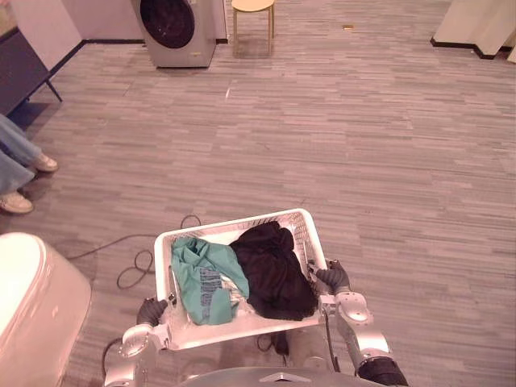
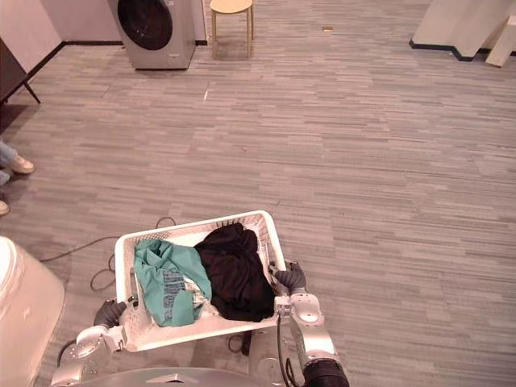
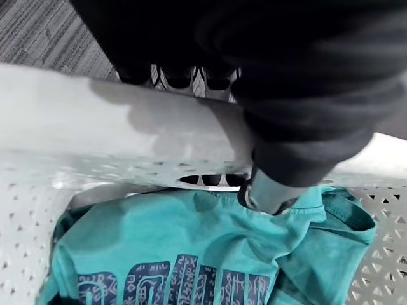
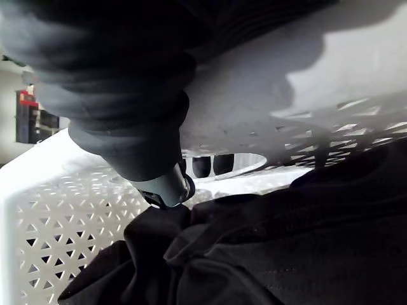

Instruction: Pick up the laundry basket with both hands and put the clothes into the washing machine.

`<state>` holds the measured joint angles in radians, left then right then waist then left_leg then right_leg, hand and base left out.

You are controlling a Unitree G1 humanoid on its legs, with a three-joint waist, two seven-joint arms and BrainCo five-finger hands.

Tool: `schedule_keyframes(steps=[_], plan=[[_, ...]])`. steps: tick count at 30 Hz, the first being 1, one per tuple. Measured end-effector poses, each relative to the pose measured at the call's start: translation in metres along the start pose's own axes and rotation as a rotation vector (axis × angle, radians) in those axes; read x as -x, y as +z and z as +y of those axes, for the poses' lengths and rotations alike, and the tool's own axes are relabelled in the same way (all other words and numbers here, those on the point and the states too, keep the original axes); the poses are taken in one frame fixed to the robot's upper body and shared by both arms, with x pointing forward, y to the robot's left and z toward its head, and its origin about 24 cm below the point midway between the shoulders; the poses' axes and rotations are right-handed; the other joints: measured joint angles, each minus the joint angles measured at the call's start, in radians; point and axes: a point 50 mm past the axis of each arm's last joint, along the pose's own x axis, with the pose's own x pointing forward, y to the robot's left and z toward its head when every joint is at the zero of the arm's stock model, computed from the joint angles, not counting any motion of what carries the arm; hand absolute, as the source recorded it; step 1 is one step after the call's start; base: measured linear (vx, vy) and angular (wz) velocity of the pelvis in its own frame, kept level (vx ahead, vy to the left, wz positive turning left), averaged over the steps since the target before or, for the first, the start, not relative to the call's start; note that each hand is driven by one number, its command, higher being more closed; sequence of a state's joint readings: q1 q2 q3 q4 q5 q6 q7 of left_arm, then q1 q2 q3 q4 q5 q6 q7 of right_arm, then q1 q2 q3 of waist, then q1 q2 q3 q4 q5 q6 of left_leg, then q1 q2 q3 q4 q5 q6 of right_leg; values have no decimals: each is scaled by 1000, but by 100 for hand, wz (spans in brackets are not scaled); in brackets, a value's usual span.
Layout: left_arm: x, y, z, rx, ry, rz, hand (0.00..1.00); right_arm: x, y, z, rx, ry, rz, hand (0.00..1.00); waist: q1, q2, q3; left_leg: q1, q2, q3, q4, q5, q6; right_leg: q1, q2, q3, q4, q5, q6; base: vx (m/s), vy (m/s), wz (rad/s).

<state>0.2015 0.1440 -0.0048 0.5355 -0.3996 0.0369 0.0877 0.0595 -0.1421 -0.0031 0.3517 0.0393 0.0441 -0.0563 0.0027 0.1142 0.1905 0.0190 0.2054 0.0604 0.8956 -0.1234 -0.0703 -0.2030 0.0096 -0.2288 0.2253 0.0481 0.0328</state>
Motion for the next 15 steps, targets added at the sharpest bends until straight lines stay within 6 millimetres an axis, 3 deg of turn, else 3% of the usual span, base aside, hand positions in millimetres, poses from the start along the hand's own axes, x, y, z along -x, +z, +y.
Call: schedule_keyframes(steps=[1, 2, 3, 5, 6, 7, 8, 9, 10, 15], plan=[[4, -9, -2, 30, 3, 15, 100, 1, 1, -1, 11, 8, -7, 100, 16, 3, 7, -98, 11, -10, 217, -5, 1, 74, 25, 22, -13, -34, -25, 559, -154, -52], [4, -7, -2, 38, 3, 3, 100, 1, 1, -1, 13, 9, -7, 100, 19, -1, 10, -114, 10, -6, 241, -11, 6, 90, 26, 29, -17, -39, -32, 542, -126, -41], [3, -2, -2, 27, -2, -14, 100, 1, 1, -2, 16, 8, -8, 100, 28, -23, 17, -166, 10, 25, 244, -37, 19, 155, 25, 47, -48, -51, -37, 501, -120, -26], [2, 3, 0, 19, 0, -32, 100, -1, 7, 1, 15, 21, -39, 100, 42, -46, 14, -212, 8, 64, 58, -71, 33, 211, 19, 83, -83, -58, -47, 463, -101, -55], [2, 3, 0, 24, 0, -35, 100, -3, 12, 2, 11, 26, -59, 100, 46, -49, 12, -208, -20, 35, -171, -80, 30, 235, 16, 110, -89, -59, -48, 353, -31, -67], [2, 1, -1, 27, -1, -31, 100, -4, 13, 2, 14, 27, -62, 100, 47, -53, 10, -202, -40, 2, -300, -79, 23, 240, 15, 122, -97, -60, -50, 434, 21, -80], [2, 0, -5, 45, -9, -28, 100, -8, 15, -1, 10, 23, -62, 100, 47, -35, -2, -176, -72, -89, -576, -45, -11, 248, 15, 156, -108, -61, -47, 426, 103, -82], [3, -4, -9, 60, -12, -18, 100, -10, 14, -4, 24, 19, -52, 100, 47, -18, -12, -175, -85, -131, -716, 29, -36, 252, 19, 185, -112, -79, -20, 333, 96, -67], [5, -20, 9, 5, 25, 58, 100, -2, -16, 5, -11, 11, 59, 100, 26, -45, -78, -35, -178, -79, -971, 277, 12, 279, -73, 247, -77, -185, 91, 162, 63, -33], [4, -20, 8, 5, 25, 58, 100, -2, -18, 5, -11, 9, 64, 100, 24, -47, -79, -36, -177, -74, -972, 277, 12, 278, -73, 251, -78, -185, 90, 0, 0, -1]])
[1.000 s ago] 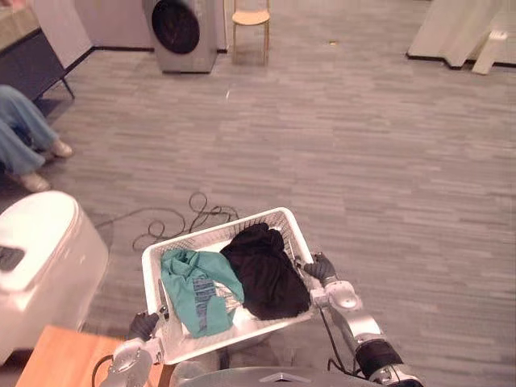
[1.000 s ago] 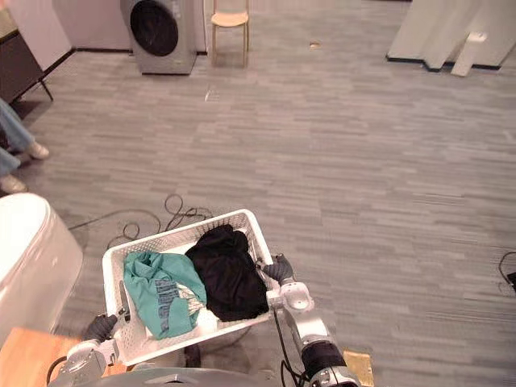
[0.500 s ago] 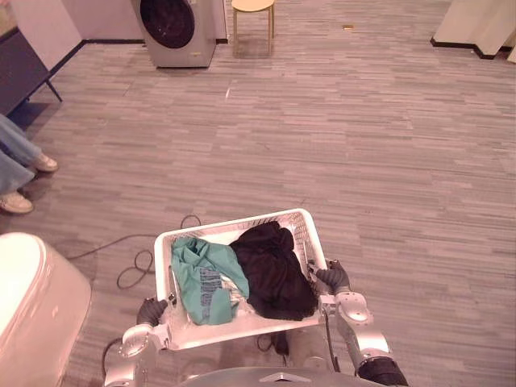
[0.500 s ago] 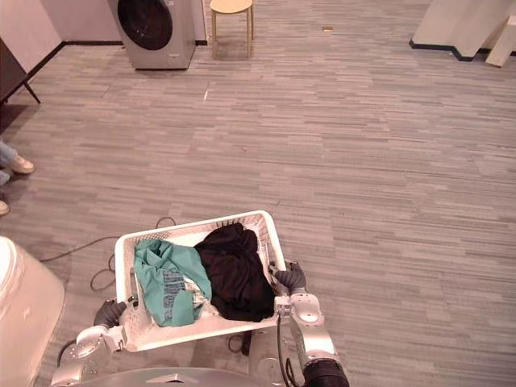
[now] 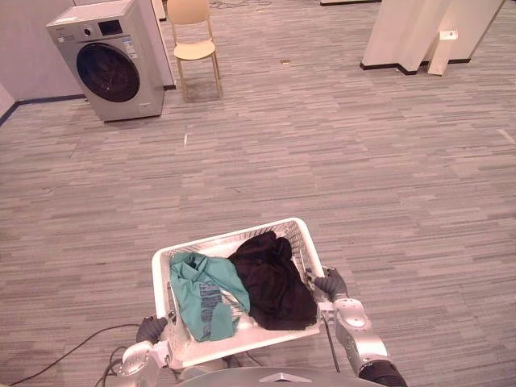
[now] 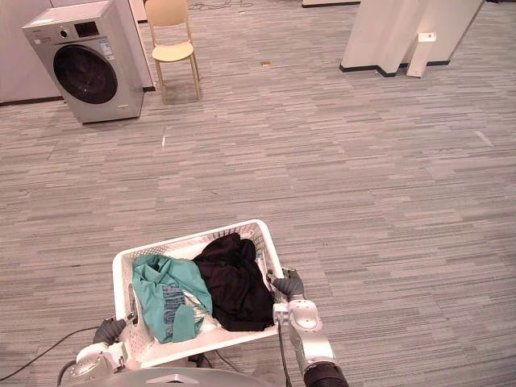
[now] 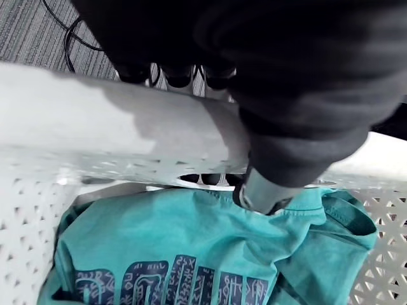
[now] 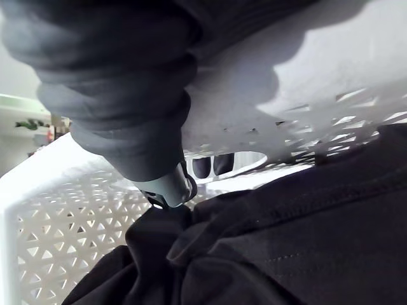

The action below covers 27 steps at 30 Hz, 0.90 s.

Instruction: Pick up the laundry basket with both hands and put the clothes into the washing machine.

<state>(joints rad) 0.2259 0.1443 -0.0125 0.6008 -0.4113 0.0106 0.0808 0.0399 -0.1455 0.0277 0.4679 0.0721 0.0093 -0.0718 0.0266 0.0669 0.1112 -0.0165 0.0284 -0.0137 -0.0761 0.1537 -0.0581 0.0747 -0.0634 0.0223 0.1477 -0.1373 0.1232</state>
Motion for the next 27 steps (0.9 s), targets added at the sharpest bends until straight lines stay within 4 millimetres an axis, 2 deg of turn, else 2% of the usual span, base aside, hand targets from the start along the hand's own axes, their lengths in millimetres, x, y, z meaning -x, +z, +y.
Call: schedule_keyframes(steps=[8, 9, 11, 12, 13, 14, 15, 16, 17, 18, 19, 20, 21, 22, 23, 24, 25, 26, 27], plan=[[-6, 2, 1, -34, 6, 23, 100, 10, -33, -4, -64, -38, 118, 100, -8, -24, -26, -35, 5, 92, -4, -26, 18, -30, -19, 12, -61, 1, 7, 33, 13, -21], [-6, 3, 1, -49, 5, 21, 100, 10, -36, -6, -69, -42, 137, 100, -3, -29, -39, -59, 5, 146, 1, -36, 26, -63, -39, 4, -68, 2, 15, 111, 56, -66], [-8, 7, -2, -56, -2, 19, 100, 10, -37, -8, -77, -51, 145, 100, 0, -43, -39, -95, -10, 190, 39, -67, 41, -87, -87, -40, -61, 32, 50, 104, 73, -48], [-10, 8, -7, -63, -9, 18, 100, 11, -40, -12, -85, -60, 165, 100, -1, -53, -38, -118, -35, 220, 80, -113, 57, -99, -131, -65, -40, 34, 74, 186, 148, -4], [-10, 4, -12, -78, -24, 38, 100, 13, -45, -18, -92, -80, 185, 100, -3, -55, -40, -119, -56, 254, 115, -167, 72, -97, -167, -78, -3, 22, 75, 158, 127, 15], [-11, 3, -16, -79, -32, 43, 100, 14, -47, -23, -90, -88, 191, 100, -6, -53, -40, -111, -60, 264, 119, -173, 74, -103, -181, -90, 41, 9, 59, 217, 104, 45], [-10, 0, -22, -79, -41, 52, 100, 15, -50, -26, -90, -96, 206, 100, -8, -48, -38, -94, -76, 253, 121, -178, 83, -145, -200, -102, 179, 0, 51, 194, 95, 59], [-9, -2, -22, -82, -44, 57, 100, 16, -52, -30, -94, -112, 216, 100, -11, -42, -34, -62, -93, 224, 127, -186, 93, -197, -227, -129, 368, 16, 27, 245, 126, 67], [-9, -2, -22, -85, -44, 55, 100, 17, -53, -31, -95, -116, 217, 100, -14, -43, -32, -44, -103, 198, 129, -193, 105, -224, -247, -148, 465, 44, -17, 358, 182, 82], [-9, -3, -20, -93, -42, 61, 100, 14, -48, -29, -94, -114, 195, 100, -20, -35, -29, 7, -115, 153, 130, -197, 125, -280, -266, -147, 645, 152, -111, 331, 135, 75], [-9, -2, -20, -94, -41, 57, 100, 13, -45, -27, -94, -109, 182, 100, -24, -34, -20, 28, -115, 137, 134, -204, 136, -302, -267, -136, 715, 142, -98, 393, 129, 110], [-10, 4, -20, -92, -44, 37, 100, 12, -42, -23, -103, -103, 172, 100, -34, -40, 1, 54, -118, 81, 144, -220, 150, -337, -252, -149, 818, 56, -87, 294, 54, 117], [-11, 13, -18, -96, -46, 4, 100, 10, -38, -20, -111, -98, 154, 100, -29, -53, 12, 67, -124, 35, 144, -239, 160, -384, -215, -156, 844, -7, -84, 279, 30, 113], [-11, 16, -18, -99, -48, -6, 100, 9, -35, -19, -114, -97, 145, 100, -30, -57, 15, 73, -125, 16, 144, -251, 167, -408, -193, -163, 829, -28, -83, 284, 2, 96], [-11, 20, -18, -105, -49, -21, 100, 7, -31, -18, -118, -100, 130, 100, -35, -57, 20, 82, -126, -20, 142, -267, 172, -454, -147, -183, 743, -53, -76, 308, -12, 82], [-12, 25, -21, -103, -59, -36, 100, 2, -20, -17, -120, -102, 85, 100, -40, -50, 36, 110, -126, -49, 127, -281, 171, -475, -109, -219, 599, -56, -74, 324, -17, 76], [-13, 28, -23, -98, -64, -43, 100, 2, -16, -18, -120, -107, 72, 100, -41, -49, 42, 126, -128, -61, 117, -287, 175, -482, -95, -238, 507, -41, -72, 364, -47, 61], [-15, 32, -24, -98, -67, -54, 100, 1, -15, -18, -123, -113, 70, 100, -45, -47, 47, 152, -128, -76, 98, -298, 175, -480, -71, -261, 330, 11, -62, 416, -91, 61], [-17, 40, -26, -103, -73, -74, 100, 1, -15, -18, -133, -118, 71, 100, -51, -59, 61, 182, -140, -104, 85, -323, 168, -468, -49, -263, 101, 94, -50, 526, -153, 78]])
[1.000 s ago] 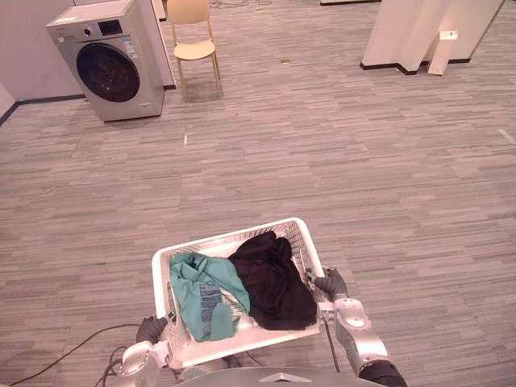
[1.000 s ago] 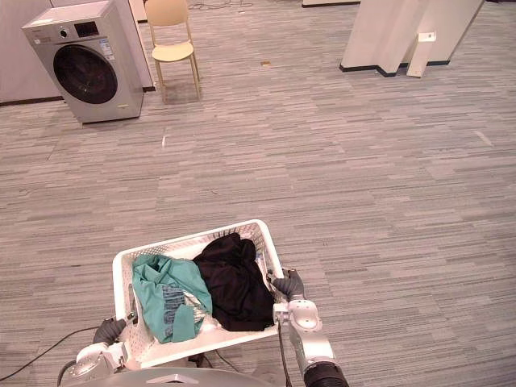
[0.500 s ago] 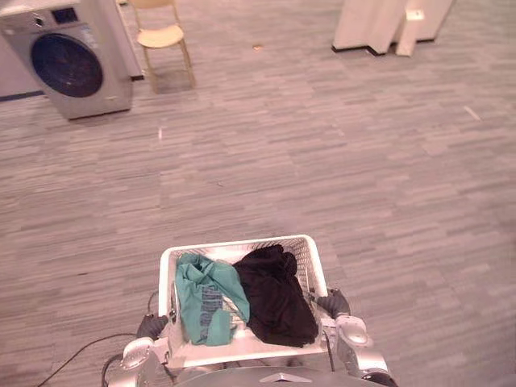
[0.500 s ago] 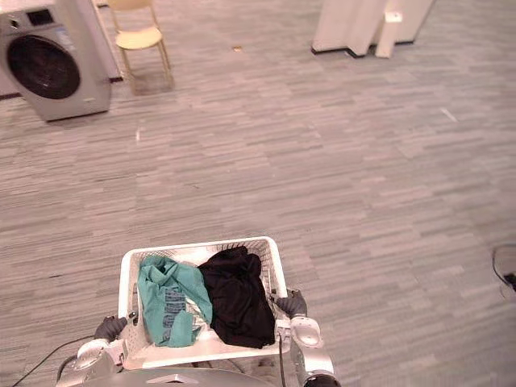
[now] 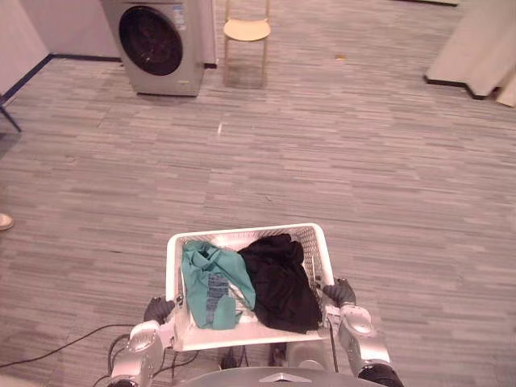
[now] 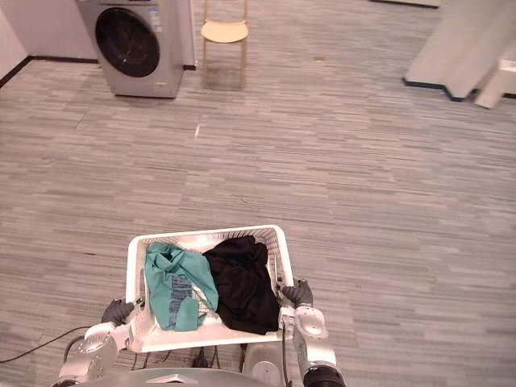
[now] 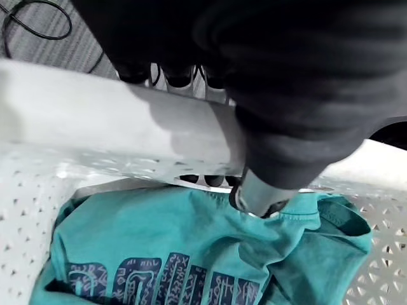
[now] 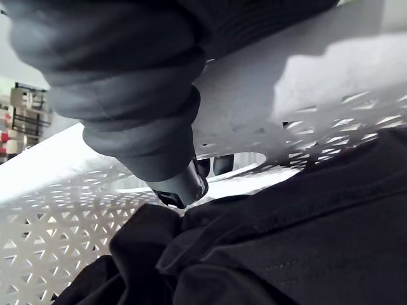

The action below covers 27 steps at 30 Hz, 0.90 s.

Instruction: Pick up the laundry basket with both hands and put the clothes into the washing machine.

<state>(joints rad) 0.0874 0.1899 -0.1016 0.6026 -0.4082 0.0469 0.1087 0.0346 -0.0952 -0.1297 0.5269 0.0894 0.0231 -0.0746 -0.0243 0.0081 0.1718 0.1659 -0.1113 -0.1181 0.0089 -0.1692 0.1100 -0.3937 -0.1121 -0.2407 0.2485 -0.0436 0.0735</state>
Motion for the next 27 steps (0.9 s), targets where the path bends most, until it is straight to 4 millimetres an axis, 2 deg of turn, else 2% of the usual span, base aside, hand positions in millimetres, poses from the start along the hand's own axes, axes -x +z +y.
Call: schedule_keyframes(steps=[1, 2, 3, 4, 5, 6, 7, 8, 9, 10, 11, 12, 13, 14, 16, 17, 18, 19, 20, 21, 22, 23, 24, 25, 26, 27], plan=[[-3, 8, 1, -11, -1, -20, 100, 0, 2, 2, -16, 1, -6, 100, -9, -26, 14, 25, -22, -31, 6, -38, -1, -5, -2, 28, -115, 50, 11, 475, -166, 72], [-3, 10, 2, -16, -1, -25, 100, -1, 3, 2, -29, 0, -10, 100, -13, -27, 17, 35, -28, -48, 19, -60, 9, -18, -1, 55, -126, 67, -6, 536, -214, 82], [-4, 11, -4, -14, -14, -28, 100, -1, 7, -1, -40, -10, -26, 100, -31, -17, 12, 42, -17, -77, 81, -130, 14, -34, 9, 101, -68, 93, -76, 653, -257, 97], [-4, 8, -11, -3, -30, -22, 100, 2, 8, -9, -44, -34, -39, 100, -49, 22, -8, 39, 17, -89, 173, -191, -14, -26, 24, 78, -5, 110, -102, 863, -295, 98], [-4, 8, -13, 2, -33, -23, 100, 3, 5, -12, -45, -43, -29, 100, -49, 36, -14, 14, 26, -58, 264, -210, -46, -24, 26, 66, 27, 134, -97, 919, -301, 67], [-4, 8, -17, 11, -31, -22, 100, 1, 7, -14, -39, -46, -27, 100, -41, 72, -7, -75, 74, 41, 509, -195, -110, 0, 59, 50, 72, 90, -113, 788, -243, 22], [-4, 6, -16, 14, -23, -13, 100, 0, 8, -13, -27, -38, -26, 100, -33, 101, 6, -172, 143, 122, 789, -69, -194, 71, 103, 35, 65, 52, -124, 786, -246, -5], [-3, 4, -14, 16, -17, -5, 100, -1, 10, -10, -22, -28, -29, 100, -19, 108, 12, -218, 180, 149, 920, -31, -207, 115, 125, 38, 53, 31, -136, 791, -212, -41], [-1, 0, -10, 24, -3, 7, 100, -1, 9, -7, -16, -15, -20, 100, 8, 105, 30, -275, 234, 200, 1128, -32, -191, 219, 160, 64, 17, 0, -149, 775, -184, -50], [0, -2, -8, 29, 5, 13, 100, -1, 8, -5, -15, -10, -18, 100, 18, 95, 40, -299, 245, 218, 1195, -44, -173, 276, 166, 78, -9, -12, -153, 740, -146, -49], [1, -5, -7, 33, 9, 17, 100, -1, 9, -5, -10, -6, -18, 100, 30, 70, 56, -349, 248, 249, 1218, -67, -137, 378, 157, 106, -65, -17, -151, 696, -97, -26], [2, 0, -8, 38, 1, -5, 100, -1, 10, -4, -5, 0, -23, 100, 42, 46, 59, -416, 243, 286, 1138, -78, -118, 449, 134, 132, -113, -17, -151, 668, -80, -19], [2, 2, -8, 39, -3, -16, 100, -3, 13, -4, -8, 0, -32, 100, 48, 39, 63, -448, 239, 296, 1063, -81, -113, 475, 126, 142, -131, -17, -150, 628, -30, -25], [2, 7, -10, 45, -6, -36, 100, -7, 24, -4, -6, 5, -65, 100, 56, 35, 67, -497, 220, 284, 842, -77, -115, 510, 108, 165, -154, -18, -150, 578, 21, -41], [2, 8, -7, 62, 5, -46, 100, -14, 39, 3, 16, 31, -102, 100, 79, 46, 60, -515, 193, 149, 376, 16, -171, 535, 100, 218, -160, -39, -128, 565, 92, -81], [4, 7, -4, 78, 18, -47, 100, -16, 41, 6, 36, 49, -103, 100, 91, 57, 53, -515, 207, 81, 229, 56, -208, 554, 104, 246, -158, -74, -107, 580, 209, -111], [5, 8, -2, 86, 26, -66, 100, -18, 42, 10, 48, 64, -103, 100, 106, 61, 51, -519, 233, 53, 170, 78, -237, 594, 94, 272, -136, -171, -58, 708, 324, -115], [7, 1, -1, 93, 34, -42, 100, -17, 39, 9, 52, 64, -96, 100, 108, 80, 32, -522, 237, 48, 222, 108, -236, 622, 76, 296, -63, -289, -27, 611, 326, -91], [7, -1, -1, 95, 36, -36, 100, -16, 35, 9, 51, 59, -85, 100, 105, 72, 21, -527, 220, 52, 277, 170, -246, 610, 57, 310, 16, -333, -23, 635, 375, -78], [7, -3, 2, 89, 46, -26, 100, -14, 26, 10, 50, 62, -57, 100, 105, 40, -3, -515, 167, 78, 342, 187, -226, 528, 7, 325, 257, -363, -15, 654, 350, -48], [6, -4, 6, 71, 54, -16, 100, -12, 17, 11, 39, 61, -31, 100, 88, -8, 5, -459, 118, 114, 362, 136, -179, 423, -59, 325, 531, -259, -29, 641, 306, -38], [6, -4, 8, 63, 58, -12, 100, -10, 13, 12, 37, 61, -18, 100, 79, -25, 15, -421, 96, 130, 360, 116, -163, 388, -88, 317, 636, -161, -42, 748, 297, -6], [6, -7, 8, 48, 54, 8, 100, -7, 5, 11, 40, 58, 9, 100, 65, -34, 22, -348, 80, 144, 353, 82, -137, 334, -127, 293, 794, -3, -63, 617, 244, -10], [6, -7, 9, 31, 53, 15, 100, -4, -1, 11, 39, 60, 26, 100, 56, -26, 30, -277, 80, 145, 348, 37, -118, 280, -135, 246, 895, -55, -75, 728, 296, -14], [7, -9, 9, 27, 54, 23, 100, -3, -3, 10, 38, 59, 33, 100, 52, -20, 34, -236, 84, 145, 332, 21, -112, 258, -130, 213, 910, -92, -80, 572, 207, -30], [8, -12, 11, 23, 56, 33, 100, 0, -9, 9, 36, 57, 48, 100, 51, -2, 42, -159, 91, 146, 279, -8, -96, 203, -103, 158, 876, -161, -75, 645, 170, -13]])
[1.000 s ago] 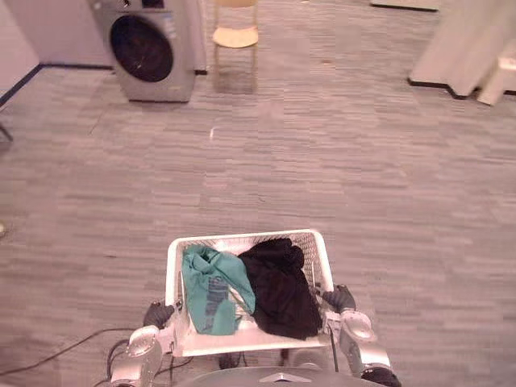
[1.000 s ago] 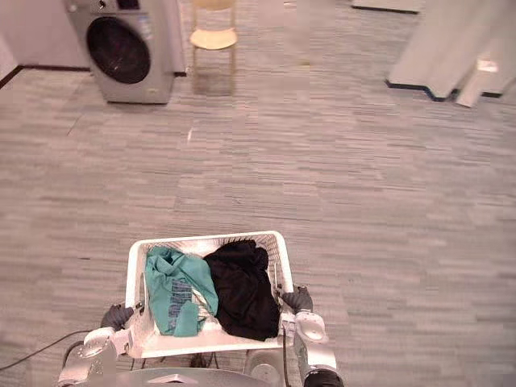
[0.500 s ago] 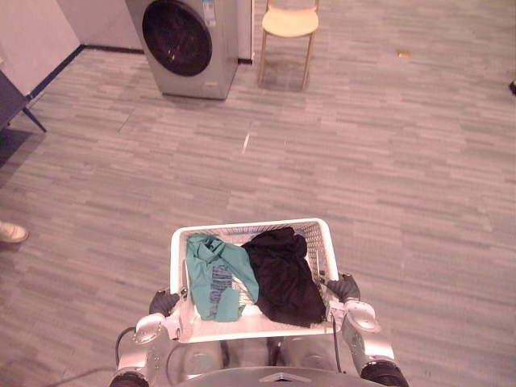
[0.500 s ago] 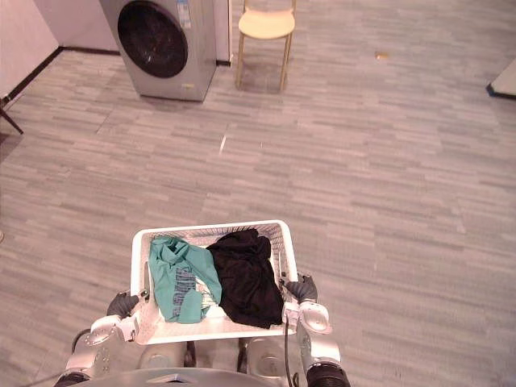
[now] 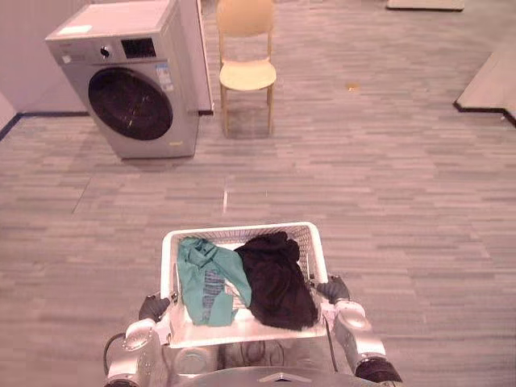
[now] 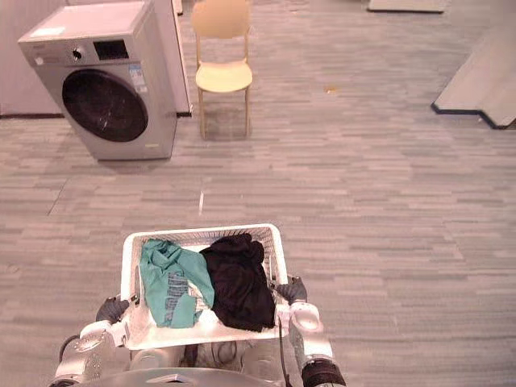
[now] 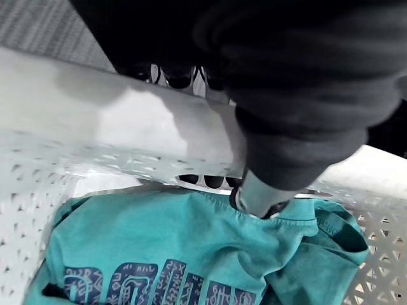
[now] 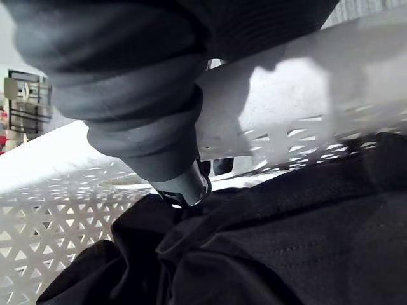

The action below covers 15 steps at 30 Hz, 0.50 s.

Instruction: Pick up the laundry basket with both hands and put the clothes into the washing machine.

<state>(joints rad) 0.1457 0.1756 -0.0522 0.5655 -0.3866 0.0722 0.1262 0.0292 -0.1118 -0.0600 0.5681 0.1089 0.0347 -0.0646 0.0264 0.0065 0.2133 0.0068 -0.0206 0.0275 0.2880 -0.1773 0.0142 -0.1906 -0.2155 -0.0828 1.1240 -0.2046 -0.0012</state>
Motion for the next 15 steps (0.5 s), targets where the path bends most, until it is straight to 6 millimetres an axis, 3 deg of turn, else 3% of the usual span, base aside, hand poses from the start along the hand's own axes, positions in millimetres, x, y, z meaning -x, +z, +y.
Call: schedule_keyframes(steps=[2, 3, 4, 6, 7, 8, 9, 10, 11, 12, 13, 14, 15], plan=[[0, 1, 1, -13, 0, -1, 100, 2, -2, 0, -7, 1, -3, 100, -21, 0, 0, 73, 3, -8, -61, -25, 11, -86, 35, -79, -156, -50, 19, 469, 47, 10], [-2, 6, -1, -16, -8, -10, 100, 0, 10, 1, -10, 3, -48, 100, -36, 1, 1, 108, 1, -23, -81, -48, 14, -135, 41, -129, -323, -46, 25, 428, -7, 28], [-3, 9, -2, -17, -12, -18, 100, 0, 11, -1, -16, -5, -54, 100, -42, 1, 1, 127, 1, -34, -92, -62, 14, -147, 47, -141, -446, -19, 34, 659, -35, 50], [-6, 18, -6, -34, -29, -44, 100, 2, 6, -6, -49, -32, -40, 100, -48, -28, -9, 212, -17, -72, -145, -115, 3, -152, 43, -104, -921, 155, 95, 596, -111, 61], [-6, 18, -6, -37, -29, -44, 100, 2, 6, -5, -54, -34, -39, 100, -50, -31, -11, 219, -20, -76, -144, -125, 1, -157, 44, -97, -932, 165, 99, 853, -256, 68], [-6, 10, -12, -24, -37, -19, 100, 4, 6, -12, -56, -53, -44, 100, -68, 2, -34, 283, 28, -115, -109, -212, 8, -173, 80, -70, -840, 274, 34, 786, -237, 60], [-4, 3, -14, -8, -38, -3, 100, 3, 8, -15, -45, -59, -49, 100, -68, 42, -53, 275, 50, -121, -27, -226, 11, -180, 108, -71, -773, 278, 26, 953, -282, 60], [-4, 4, -18, 10, -41, -6, 100, 2, 10, -16, -40, -61, -47, 100, -68, 58, -46, 207, 66, -104, 162, -192, 13, -170, 119, -67, -724, 270, 6, 617, -187, 26], [-3, 1, -22, 26, -45, 3, 100, 1, 11, -19, -33, -65, -45, 100, -69, 83, -41, 154, 86, -100, 309, -145, -8, -140, 136, -85, -717, 244, -17, 896, -264, 21], [1, -10, -22, 49, -35, 32, 100, 1, 12, -23, -15, -66, -42, 100, -60, 131, -30, -7, 166, -80, 665, 91, -94, -49, 186, -110, -747, 200, -59, 590, -175, 8], [3, -15, -22, 54, -33, 46, 100, 2, 10, -23, -12, -65, -36, 100, -48, 145, -24, -51, 191, -61, 775, 111, -99, -10, 204, -115, -759, 182, -76, 763, -151, -16], [4, -17, -22, 55, -32, 54, 100, 2, 7, -23, -9, -62, -17, 100, -25, 142, -16, -107, 211, -15, 895, 85, -57, 52, 218, -100, -778, 160, -103, 598, -81, -29], [3, -9, -21, 55, -34, 14, 100, 2, 4, -23, -14, -59, -2, 100, -12, 118, 0, -165, 212, 40, 943, 55, -29, 147, 214, -87, -829, 135, -111, 864, -137, -29]])
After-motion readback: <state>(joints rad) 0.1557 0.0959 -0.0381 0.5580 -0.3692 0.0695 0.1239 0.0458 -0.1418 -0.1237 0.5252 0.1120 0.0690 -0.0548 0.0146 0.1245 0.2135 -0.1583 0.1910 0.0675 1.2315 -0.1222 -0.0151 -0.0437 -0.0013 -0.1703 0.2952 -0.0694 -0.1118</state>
